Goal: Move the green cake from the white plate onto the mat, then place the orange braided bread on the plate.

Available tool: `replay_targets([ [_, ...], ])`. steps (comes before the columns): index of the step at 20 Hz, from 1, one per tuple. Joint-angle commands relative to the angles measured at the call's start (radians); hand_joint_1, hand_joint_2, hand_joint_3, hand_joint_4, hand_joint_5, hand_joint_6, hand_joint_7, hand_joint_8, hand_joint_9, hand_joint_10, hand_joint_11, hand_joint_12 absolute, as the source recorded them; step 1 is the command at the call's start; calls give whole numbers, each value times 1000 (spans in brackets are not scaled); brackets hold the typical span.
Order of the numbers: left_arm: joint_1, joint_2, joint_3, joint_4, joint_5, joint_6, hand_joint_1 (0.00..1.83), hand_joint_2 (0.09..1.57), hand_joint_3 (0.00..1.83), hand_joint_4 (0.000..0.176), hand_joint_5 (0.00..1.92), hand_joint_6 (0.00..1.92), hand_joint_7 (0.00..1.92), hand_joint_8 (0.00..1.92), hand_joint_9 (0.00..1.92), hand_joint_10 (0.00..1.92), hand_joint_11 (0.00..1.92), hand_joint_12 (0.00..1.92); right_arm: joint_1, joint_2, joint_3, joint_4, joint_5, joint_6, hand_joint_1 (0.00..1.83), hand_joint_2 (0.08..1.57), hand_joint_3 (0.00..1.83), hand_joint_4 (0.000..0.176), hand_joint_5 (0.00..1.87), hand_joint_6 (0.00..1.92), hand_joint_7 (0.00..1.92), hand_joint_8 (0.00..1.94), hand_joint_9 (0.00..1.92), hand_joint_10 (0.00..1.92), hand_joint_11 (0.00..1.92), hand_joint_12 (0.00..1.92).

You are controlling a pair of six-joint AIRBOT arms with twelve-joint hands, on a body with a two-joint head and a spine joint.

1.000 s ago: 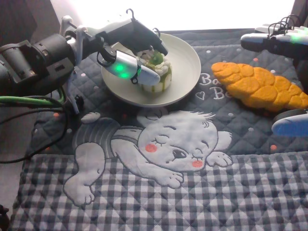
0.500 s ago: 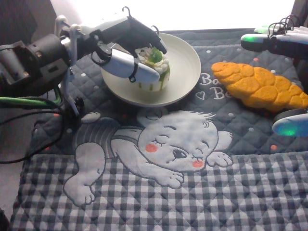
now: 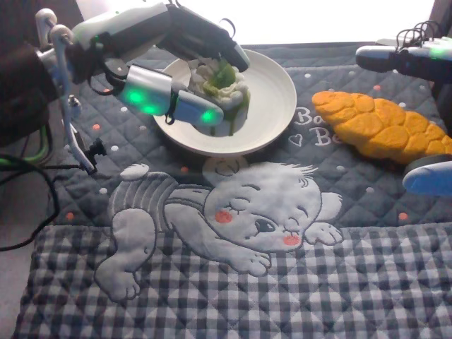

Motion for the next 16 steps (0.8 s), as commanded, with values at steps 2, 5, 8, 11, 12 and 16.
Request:
replay_targets([
  [2,12,29,-30,-42,-161,-14,1228,1077,0,46,1038,869,1083,834,1010,176,463,1090,3,13,0,36,123,10,547,744,0,176,416,4,485,1,338,0,287,97],
  [5,52,56,-78,-28,-206,-14,1237,1075,0,24,1018,892,1113,799,1140,143,596,1134,3,13,0,37,124,10,594,776,9,149,390,0,436,0,277,0,209,61],
  [8,84,88,-130,13,-214,-14,1234,1084,0,10,1026,841,1068,916,1182,153,719,1260,3,13,-2,41,125,10,608,768,3,160,404,5,444,3,270,2,193,52],
  [11,103,116,-184,81,-186,-3,1216,1111,0,16,1014,857,981,1071,1072,268,659,1308,3,13,-2,42,125,10,628,767,1,159,412,5,430,3,273,5,198,54],
  [12,105,117,-194,104,-173,1,1211,1121,0,14,989,893,968,1092,1004,378,612,1321,3,13,-2,44,125,10,610,763,0,159,418,6,453,11,284,8,215,61],
  [16,122,117,-234,186,-104,24,1222,1106,0,16,1060,814,955,1065,847,564,592,1258,3,13,-3,44,126,10,602,775,5,159,433,8,465,8,306,12,237,71],
])
